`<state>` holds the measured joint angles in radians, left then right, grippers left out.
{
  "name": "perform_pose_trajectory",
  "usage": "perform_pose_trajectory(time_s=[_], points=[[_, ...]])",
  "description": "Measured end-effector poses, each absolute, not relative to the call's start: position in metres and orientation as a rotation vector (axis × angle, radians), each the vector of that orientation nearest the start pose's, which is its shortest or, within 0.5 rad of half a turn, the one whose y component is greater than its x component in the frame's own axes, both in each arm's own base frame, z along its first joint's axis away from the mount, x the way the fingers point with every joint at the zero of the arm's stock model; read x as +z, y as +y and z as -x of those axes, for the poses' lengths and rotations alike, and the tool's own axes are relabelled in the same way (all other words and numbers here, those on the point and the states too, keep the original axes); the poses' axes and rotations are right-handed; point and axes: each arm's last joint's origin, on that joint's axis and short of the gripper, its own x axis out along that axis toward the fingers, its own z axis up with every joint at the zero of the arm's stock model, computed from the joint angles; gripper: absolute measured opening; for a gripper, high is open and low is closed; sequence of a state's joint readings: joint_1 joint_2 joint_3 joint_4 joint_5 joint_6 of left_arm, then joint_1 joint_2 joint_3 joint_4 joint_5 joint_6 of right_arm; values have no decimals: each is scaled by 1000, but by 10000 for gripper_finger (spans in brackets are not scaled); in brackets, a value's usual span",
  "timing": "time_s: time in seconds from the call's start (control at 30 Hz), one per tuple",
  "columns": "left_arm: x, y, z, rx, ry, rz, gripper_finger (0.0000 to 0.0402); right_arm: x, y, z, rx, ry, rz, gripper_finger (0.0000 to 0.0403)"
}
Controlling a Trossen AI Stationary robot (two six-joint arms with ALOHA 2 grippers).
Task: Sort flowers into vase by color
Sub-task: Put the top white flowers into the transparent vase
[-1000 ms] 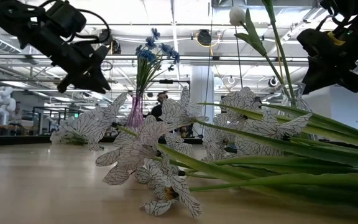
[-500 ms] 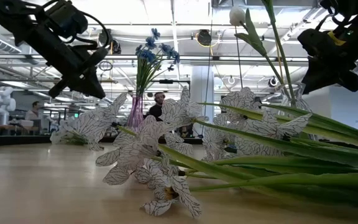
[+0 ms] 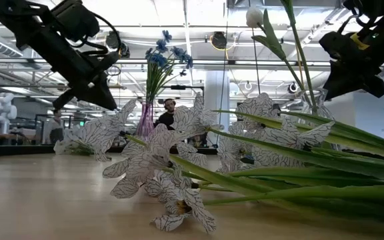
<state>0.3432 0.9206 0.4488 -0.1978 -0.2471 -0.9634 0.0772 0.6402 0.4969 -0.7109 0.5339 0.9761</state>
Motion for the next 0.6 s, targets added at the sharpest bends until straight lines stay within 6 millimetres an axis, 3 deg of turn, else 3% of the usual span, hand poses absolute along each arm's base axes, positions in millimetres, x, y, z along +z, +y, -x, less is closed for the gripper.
perform_pose_trajectory(time_s=[0.3,0.6], points=[[199,82,-173,903,250,897,45,216,-6,-121,-792,520,-647,0],[200,91,-170,896,243,883,143,216,-6,-121,-795,516,-641,0]])
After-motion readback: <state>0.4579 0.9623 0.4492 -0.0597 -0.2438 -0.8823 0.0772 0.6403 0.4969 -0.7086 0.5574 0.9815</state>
